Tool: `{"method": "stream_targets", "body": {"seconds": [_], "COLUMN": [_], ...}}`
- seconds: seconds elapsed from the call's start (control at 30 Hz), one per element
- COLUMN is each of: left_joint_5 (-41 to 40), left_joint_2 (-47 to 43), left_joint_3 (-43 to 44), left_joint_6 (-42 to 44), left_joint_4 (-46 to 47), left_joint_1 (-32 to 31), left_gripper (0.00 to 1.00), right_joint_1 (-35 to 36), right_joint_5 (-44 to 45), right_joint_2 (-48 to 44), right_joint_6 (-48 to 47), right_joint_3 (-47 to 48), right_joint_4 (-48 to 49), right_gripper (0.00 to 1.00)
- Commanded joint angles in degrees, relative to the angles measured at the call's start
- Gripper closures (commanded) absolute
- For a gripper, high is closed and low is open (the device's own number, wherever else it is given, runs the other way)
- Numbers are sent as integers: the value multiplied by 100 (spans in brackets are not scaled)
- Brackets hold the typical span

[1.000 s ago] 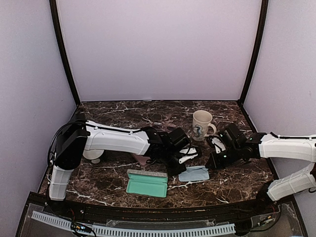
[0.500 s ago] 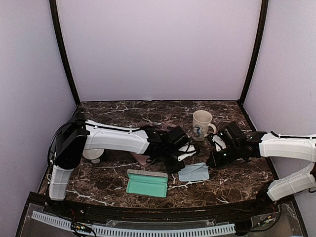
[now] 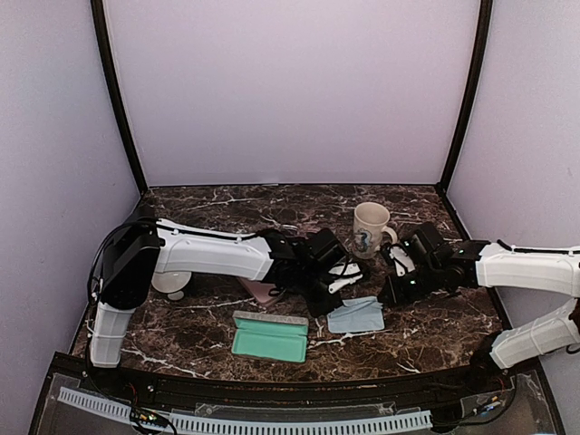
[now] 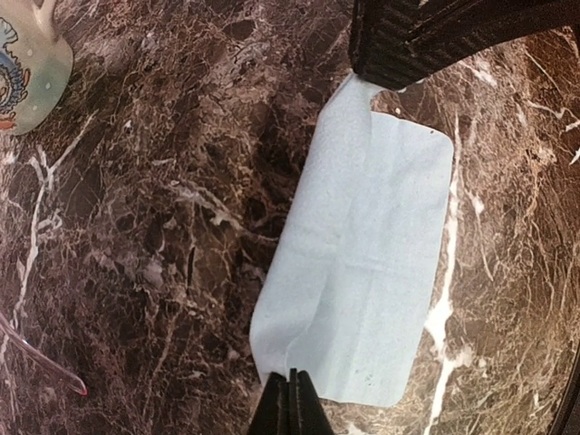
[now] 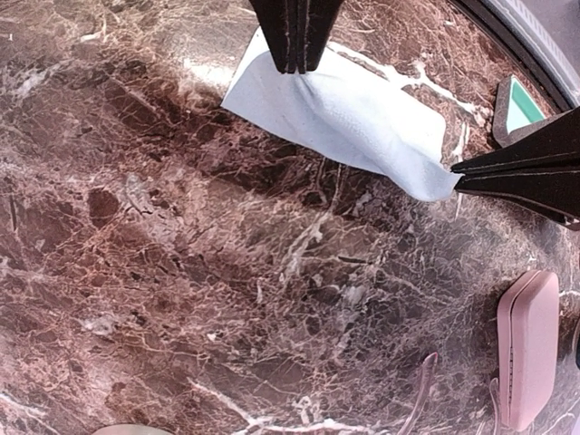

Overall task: Organize the sunglasses
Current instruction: Fold the glasses cleaning cloth at the center of the board.

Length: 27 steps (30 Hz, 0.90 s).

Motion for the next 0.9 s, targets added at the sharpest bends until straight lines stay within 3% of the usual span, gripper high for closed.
{"method": "stream_targets", "body": {"seconds": [0.0, 0.47, 0.87], "left_joint_5": [31, -287, -15], "left_joint_2": [-368, -380, -383], "left_joint_3": [-20, 112, 76], "left_joint_6": [128, 380, 315], "left_joint_4": [94, 146, 149], "left_joint_1": [91, 251, 284], "left_gripper": [100, 100, 100], "right_joint_1": [-100, -204, -276], "right_joint_5": [11, 75, 18], "right_joint_2": [14, 498, 727], "right_joint_6": [-52, -335, -524], "right_joint_3": [148, 506, 606], "right_joint_4": [115, 132, 7], "right_gripper": [100, 100, 100]}}
